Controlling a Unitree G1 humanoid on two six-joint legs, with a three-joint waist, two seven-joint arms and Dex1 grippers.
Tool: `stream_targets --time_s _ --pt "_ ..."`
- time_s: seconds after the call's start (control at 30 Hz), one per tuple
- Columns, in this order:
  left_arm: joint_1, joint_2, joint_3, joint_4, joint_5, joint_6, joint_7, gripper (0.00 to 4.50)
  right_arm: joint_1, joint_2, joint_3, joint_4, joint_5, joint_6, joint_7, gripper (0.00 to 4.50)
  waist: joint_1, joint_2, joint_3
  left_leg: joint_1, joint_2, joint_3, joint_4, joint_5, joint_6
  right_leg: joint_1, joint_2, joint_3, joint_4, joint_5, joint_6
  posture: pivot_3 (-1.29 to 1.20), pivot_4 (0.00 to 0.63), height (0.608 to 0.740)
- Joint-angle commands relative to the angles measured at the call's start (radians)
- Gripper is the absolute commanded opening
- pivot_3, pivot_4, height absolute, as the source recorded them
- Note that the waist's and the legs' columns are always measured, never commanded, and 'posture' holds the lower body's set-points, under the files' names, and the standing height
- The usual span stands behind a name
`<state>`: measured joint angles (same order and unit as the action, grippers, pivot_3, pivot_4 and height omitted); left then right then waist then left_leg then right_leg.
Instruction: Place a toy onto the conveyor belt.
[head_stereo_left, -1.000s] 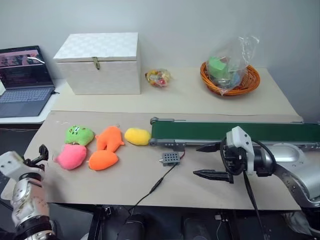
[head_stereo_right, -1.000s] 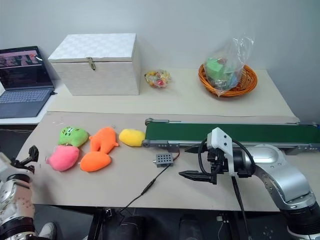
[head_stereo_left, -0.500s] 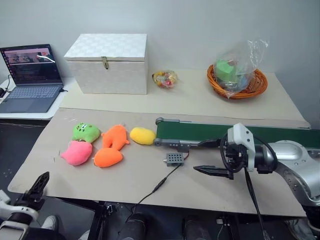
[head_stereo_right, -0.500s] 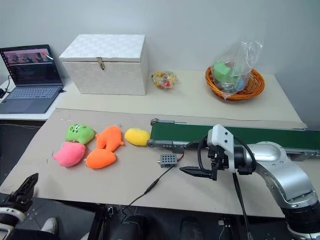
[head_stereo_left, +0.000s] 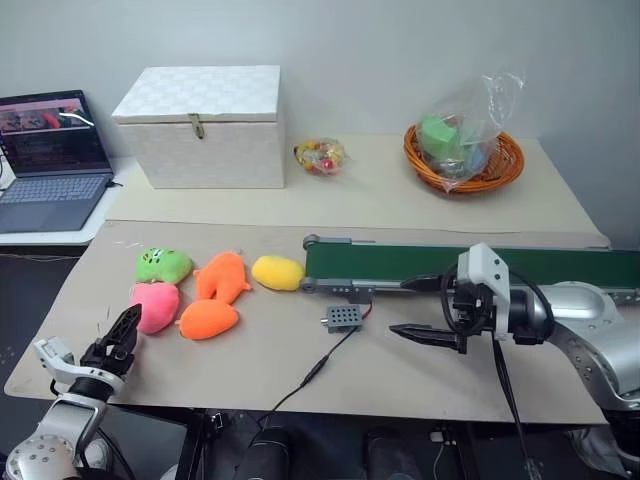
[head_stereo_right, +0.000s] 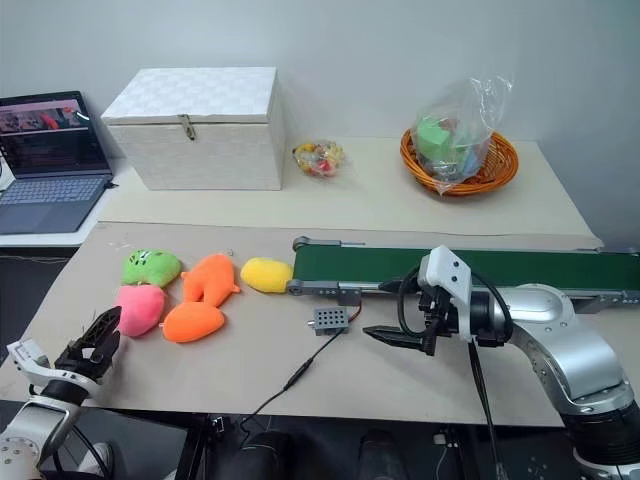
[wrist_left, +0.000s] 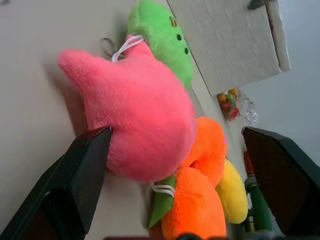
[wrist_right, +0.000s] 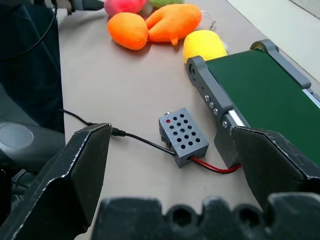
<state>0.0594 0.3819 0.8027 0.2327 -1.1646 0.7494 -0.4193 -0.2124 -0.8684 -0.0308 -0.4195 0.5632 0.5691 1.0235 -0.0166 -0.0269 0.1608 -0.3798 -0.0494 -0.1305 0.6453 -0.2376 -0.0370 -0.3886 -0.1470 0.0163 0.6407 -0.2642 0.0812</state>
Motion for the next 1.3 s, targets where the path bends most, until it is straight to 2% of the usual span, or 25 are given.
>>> stream_targets --time_s 0.03,0.23,0.43,0.6,0.83,1.2,1.3 --pt "0.026 -0.005 0.020 -0.024 -0.013 -0.011 -0.017 4.46 -0.009 0.003 -0.038 -0.007 0.007 -0.020 -0.002 4.50 0.001 0.000 0.000 0.000 0.000 0.000 0.000 0.000 0.000 0.000 0.000 0.000 0.000 0.000 0.000 0.00 0.150 0.740" --pt "0.093 -0.010 0.042 -0.053 -0.050 -0.007 -0.067 4.46 -0.010 0.008 -0.025 0.000 -0.005 -0.023 -0.005 4.50 0.000 0.000 0.000 0.000 0.000 0.000 0.000 0.000 0.000 0.000 0.000 0.000 0.000 0.000 0.000 0.00 0.150 0.740" --pt "0.026 0.004 -0.015 0.046 0.058 -0.062 -0.033 4.46 -0.037 0.021 -0.043 -0.011 0.026 -0.004 -0.012 4.50 0.012 0.000 0.000 0.000 0.000 0.000 0.000 0.000 0.000 0.000 0.000 0.000 0.000 0.000 0.000 0.00 0.150 0.740" --pt "-0.039 -0.009 -0.045 0.079 0.090 -0.072 -0.035 4.46 -0.033 0.014 -0.049 -0.021 0.024 -0.001 -0.013 4.50 0.014 0.001 0.000 0.001 0.000 0.000 0.000 0.000 0.000 0.001 0.000 0.000 0.000 0.000 0.000 0.00 0.150 0.740" --pt "-0.055 -0.038 -0.079 0.021 0.087 -0.049 -0.038 4.46 -0.057 0.039 -0.091 -0.049 0.098 0.023 -0.038 4.50 0.014 0.001 0.000 0.001 0.000 0.000 0.000 0.000 0.000 0.000 0.000 0.000 0.000 0.000 0.000 0.00 0.150 0.740" --pt "-0.092 -0.042 -0.051 0.022 0.065 -0.052 -0.013 4.46 -0.063 0.045 -0.086 -0.036 0.092 0.025 -0.064 4.50 0.019 0.001 0.000 0.000 0.000 -0.001 0.000 0.000 0.000 0.000 0.000 -0.001 0.000 0.000 0.000 0.00 0.150 0.740" --pt "-0.094 -0.044 -0.049 0.028 0.073 -0.062 -0.005 3.66 -0.059 0.046 -0.082 -0.033 0.088 0.025 -0.071 4.50 0.015 0.000 0.000 0.000 0.000 0.000 0.000 0.000 0.000 0.000 0.000 -0.001 0.000 0.000 0.000 0.00 0.150 0.740"
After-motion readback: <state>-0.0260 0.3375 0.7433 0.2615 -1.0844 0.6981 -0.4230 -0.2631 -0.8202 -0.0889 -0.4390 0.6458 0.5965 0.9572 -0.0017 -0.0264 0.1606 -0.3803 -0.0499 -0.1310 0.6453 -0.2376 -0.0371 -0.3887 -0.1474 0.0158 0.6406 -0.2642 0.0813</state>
